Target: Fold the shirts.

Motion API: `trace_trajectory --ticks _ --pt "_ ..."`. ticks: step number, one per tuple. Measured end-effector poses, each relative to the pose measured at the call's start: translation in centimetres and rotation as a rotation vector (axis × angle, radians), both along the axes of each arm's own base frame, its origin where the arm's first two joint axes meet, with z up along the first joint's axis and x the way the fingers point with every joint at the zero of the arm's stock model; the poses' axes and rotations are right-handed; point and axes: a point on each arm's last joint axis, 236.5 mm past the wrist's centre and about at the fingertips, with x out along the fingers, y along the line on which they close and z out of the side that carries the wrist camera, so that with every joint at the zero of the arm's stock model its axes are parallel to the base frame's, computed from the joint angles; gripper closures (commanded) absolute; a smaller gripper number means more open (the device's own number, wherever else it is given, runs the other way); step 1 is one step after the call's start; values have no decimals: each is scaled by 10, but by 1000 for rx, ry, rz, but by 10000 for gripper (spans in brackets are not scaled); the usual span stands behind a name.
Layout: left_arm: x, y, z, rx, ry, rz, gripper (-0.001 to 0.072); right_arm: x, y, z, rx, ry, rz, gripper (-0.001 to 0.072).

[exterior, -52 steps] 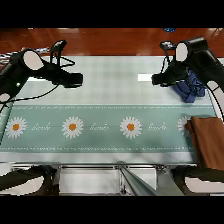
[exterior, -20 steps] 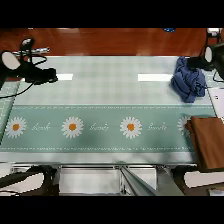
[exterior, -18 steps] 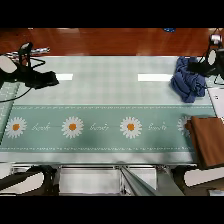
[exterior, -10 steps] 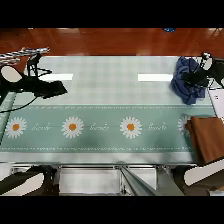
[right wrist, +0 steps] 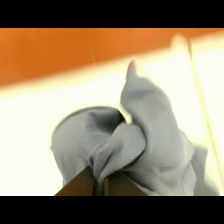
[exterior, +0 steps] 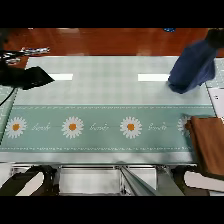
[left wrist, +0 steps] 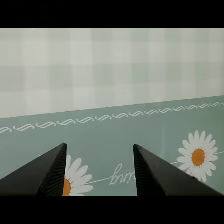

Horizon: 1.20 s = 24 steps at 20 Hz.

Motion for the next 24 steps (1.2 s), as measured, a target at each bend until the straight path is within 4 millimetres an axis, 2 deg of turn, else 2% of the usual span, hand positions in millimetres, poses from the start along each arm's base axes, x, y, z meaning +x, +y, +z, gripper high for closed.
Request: trace_trajectory --ticks 3,5,6,8,9,11,13,16,21,24 --pt "-32 -5 8 -6 -52 -6 198 -35 43 106 -41 -221 92 685" --pt "-47 -7 1 -10 -68 1 198 -63 74 163 -54 -348 161 685" --pt "-52 -7 -2 -12 -79 10 198 -77 89 185 -57 -400 193 685" --pt "-59 -7 -13 -17 -81 18 198 -103 119 216 -50 -472 267 685" --pt "-61 -7 -17 -17 -80 22 198 -115 138 222 -38 -483 318 685" --pt "-59 -3 -20 8 -108 15 198 -134 177 219 -8 -461 432 685" --pt "-54 10 -20 52 -143 31 198 -148 218 196 19 -383 556 685" --pt "-48 28 -19 80 -168 81 198 -161 279 130 56 -202 714 685" --pt "-50 36 -22 86 -153 110 198 -189 385 -33 150 170 892 684" --pt "-50 37 -24 58 -127 147 198 -211 450 -118 243 353 952 682"
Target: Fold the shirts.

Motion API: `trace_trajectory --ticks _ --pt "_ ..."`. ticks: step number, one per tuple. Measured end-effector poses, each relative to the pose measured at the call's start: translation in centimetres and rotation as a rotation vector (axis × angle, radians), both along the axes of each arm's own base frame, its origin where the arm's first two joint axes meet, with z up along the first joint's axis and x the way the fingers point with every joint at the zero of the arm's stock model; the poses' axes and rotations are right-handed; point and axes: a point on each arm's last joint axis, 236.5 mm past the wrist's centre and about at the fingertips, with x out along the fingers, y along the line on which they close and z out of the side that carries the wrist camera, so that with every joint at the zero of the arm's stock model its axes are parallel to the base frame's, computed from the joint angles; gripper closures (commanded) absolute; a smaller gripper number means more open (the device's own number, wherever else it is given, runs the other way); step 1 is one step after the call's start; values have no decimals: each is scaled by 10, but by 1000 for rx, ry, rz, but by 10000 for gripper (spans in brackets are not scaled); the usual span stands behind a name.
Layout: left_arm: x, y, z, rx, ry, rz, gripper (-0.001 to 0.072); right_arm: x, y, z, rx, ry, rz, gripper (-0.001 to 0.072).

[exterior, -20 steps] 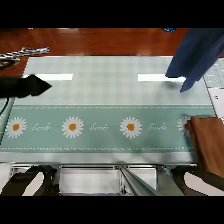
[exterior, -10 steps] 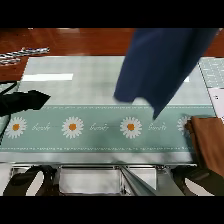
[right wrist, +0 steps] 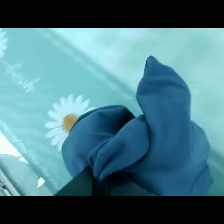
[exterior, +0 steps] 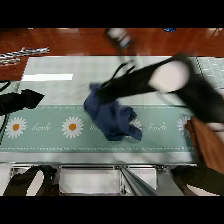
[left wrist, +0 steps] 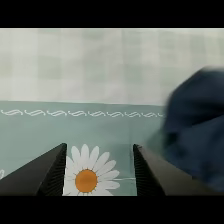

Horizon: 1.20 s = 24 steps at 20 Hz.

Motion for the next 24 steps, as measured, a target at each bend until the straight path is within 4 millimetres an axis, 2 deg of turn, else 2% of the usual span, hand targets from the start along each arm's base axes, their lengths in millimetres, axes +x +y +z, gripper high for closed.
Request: trace_trajectory --ticks 1,2,3,5,7,8,10,12,14,15,17,19,21,22,23,24 --pt "0 0 -1 -11 8 12 198 -6 17 -22 9 54 9 606" --pt "0 0 -3 -19 16 20 198 -12 33 -43 18 109 12 421" --pt "-1 0 -4 -25 24 27 198 -16 45 -58 35 153 5 298" --pt "-3 -1 -11 -36 47 31 198 -15 57 -74 66 209 -14 304" --pt "-9 -5 -23 -43 87 20 198 4 48 -67 100 222 -51 306" --pt "-13 -7 -30 -49 110 15 198 19 34 -57 115 218 -80 306" --pt "-24 -12 -50 -60 181 -1 199 52 -11 -28 138 188 -160 307" --pt "-32 -12 -73 -73 268 -3 199 81 -85 -4 93 129 -280 307" --pt "-37 -10 -98 -101 365 8 199 85 -167 -4 -7 117 -418 307" --pt "-38 -11 -109 -125 409 7 199 80 -204 -10 -49 124 -485 307" --pt "-43 -24 -130 -205 507 -34 199 51 -268 -34 -116 176 -616 307" --pt "-49 -45 -147 -297 599 -113 199 15 -301 -61 -138 239 -696 307" --pt "-58 -66 -160 -361 682 -200 225 -24 -317 -90 -136 302 -750 307" --pt "-62 -75 -167 -385 718 -234 394 -41 -317 -102 -126 331 -761 307" --pt "-64 -81 -174 -390 739 -255 651 -56 -313 -114 -108 363 -766 306" --pt "-62 -86 -180 -398 749 -264 687 -71 -307 -125 -95 396 -756 306"
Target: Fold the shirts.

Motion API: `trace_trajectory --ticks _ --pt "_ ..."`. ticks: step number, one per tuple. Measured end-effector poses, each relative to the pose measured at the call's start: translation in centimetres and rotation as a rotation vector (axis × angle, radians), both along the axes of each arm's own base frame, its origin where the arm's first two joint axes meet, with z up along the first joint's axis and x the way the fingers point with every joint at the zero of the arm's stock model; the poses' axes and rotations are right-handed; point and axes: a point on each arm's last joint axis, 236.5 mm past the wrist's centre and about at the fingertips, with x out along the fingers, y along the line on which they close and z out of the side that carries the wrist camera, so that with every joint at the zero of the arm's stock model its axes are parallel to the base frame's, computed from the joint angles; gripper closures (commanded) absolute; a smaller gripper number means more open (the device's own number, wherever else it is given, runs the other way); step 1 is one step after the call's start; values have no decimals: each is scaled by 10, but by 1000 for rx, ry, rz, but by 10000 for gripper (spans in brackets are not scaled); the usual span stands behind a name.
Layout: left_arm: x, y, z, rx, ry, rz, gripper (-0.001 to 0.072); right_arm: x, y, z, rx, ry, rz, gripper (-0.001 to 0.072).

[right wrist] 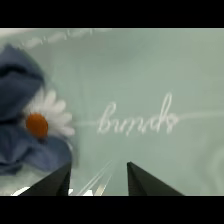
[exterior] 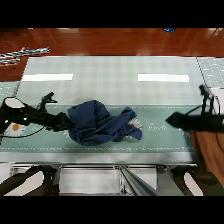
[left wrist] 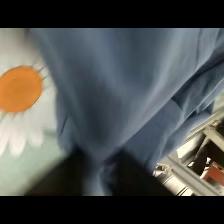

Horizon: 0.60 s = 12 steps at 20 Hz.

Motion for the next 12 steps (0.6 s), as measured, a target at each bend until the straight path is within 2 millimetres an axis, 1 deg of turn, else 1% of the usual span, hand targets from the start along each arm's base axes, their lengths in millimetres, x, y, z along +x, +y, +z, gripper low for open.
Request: trace_trajectory --ticks 3,4,6,9,12 --pt "6 -6 -15 4 -1 -6 687 -38 27 -30 71 81 55 306" --pt "9 -6 -17 7 -7 -3 687 -47 35 -38 85 104 65 307" --pt "12 -7 -20 11 -13 0 687 -56 51 -50 113 136 80 307" --pt "14 -7 -22 12 -20 2 687 -54 73 -66 150 168 85 307" --pt "17 -7 -24 16 -26 8 687 -43 94 -79 196 192 84 307"
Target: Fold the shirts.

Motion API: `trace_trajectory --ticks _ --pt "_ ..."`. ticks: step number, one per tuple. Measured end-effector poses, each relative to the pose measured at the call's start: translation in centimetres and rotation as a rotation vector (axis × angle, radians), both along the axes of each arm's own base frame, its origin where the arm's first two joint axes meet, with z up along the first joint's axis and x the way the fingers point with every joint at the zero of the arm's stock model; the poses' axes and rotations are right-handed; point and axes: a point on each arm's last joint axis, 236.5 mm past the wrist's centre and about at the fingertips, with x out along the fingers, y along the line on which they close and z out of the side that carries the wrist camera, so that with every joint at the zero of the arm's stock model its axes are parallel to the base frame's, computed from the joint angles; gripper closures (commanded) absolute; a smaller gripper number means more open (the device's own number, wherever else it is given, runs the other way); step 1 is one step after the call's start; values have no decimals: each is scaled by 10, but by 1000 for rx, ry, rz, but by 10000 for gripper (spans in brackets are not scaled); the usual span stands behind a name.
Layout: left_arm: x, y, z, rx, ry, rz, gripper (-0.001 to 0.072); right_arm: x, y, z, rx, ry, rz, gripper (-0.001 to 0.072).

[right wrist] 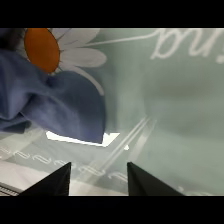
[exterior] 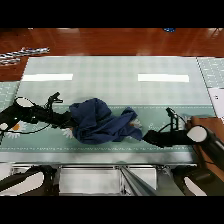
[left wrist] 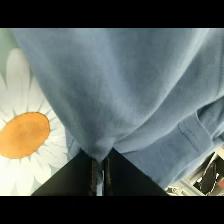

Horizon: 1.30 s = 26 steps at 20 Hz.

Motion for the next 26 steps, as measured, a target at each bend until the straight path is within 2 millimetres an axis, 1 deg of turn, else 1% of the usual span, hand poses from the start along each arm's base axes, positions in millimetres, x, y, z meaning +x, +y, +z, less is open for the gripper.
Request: trace_trajectory --ticks 4,6,7,8,10,11,13,14,15,16,18,19,20,21,22,23,24,25,26 --pt "2 1 -1 4 -7 3 687 15 26 -14 46 34 2 314" --pt "2 1 -1 6 -9 5 687 20 40 -18 63 49 22 427" --pt "3 1 -1 6 -9 5 687 23 45 -20 64 52 39 535" --pt "3 1 -1 6 -10 6 687 28 50 -20 62 42 52 674" --pt "3 1 -2 7 -12 8 687 40 60 -15 74 11 81 684" --pt "4 1 -1 5 -14 10 687 48 65 -8 83 -14 108 684" --pt "13 -1 8 -7 -44 19 687 67 73 16 103 -71 164 685" --pt "22 -1 19 -20 -78 26 687 81 74 32 107 -114 185 685" --pt "35 -3 37 -44 -127 36 687 98 73 54 103 -170 210 685" --pt "51 -3 59 -66 -192 54 687 116 70 80 95 -231 226 685" --pt "90 1 123 -109 -373 94 688 154 55 146 55 -391 234 685" --pt "109 4 166 -124 -489 114 687 171 44 187 25 -483 231 685" --pt "123 9 208 -129 -602 133 687 184 32 232 -2 -582 218 685" --pt "134 14 256 -127 -726 155 688 191 19 273 -35 -672 207 685" --pt "140 19 303 -124 -848 176 687 194 5 318 -74 -768 191 685" --pt "140 24 352 -117 -971 192 687 192 -7 360 -106 -859 171 685" --pt "134 27 396 -103 -1083 197 688 184 -18 397 -142 -942 159 685" --pt "125 29 435 -90 -1181 205 688 172 -30 433 -179 -1022 140 685" --pt "111 31 470 -66 -1269 207 688 156 -40 466 -210 -1102 119 685"
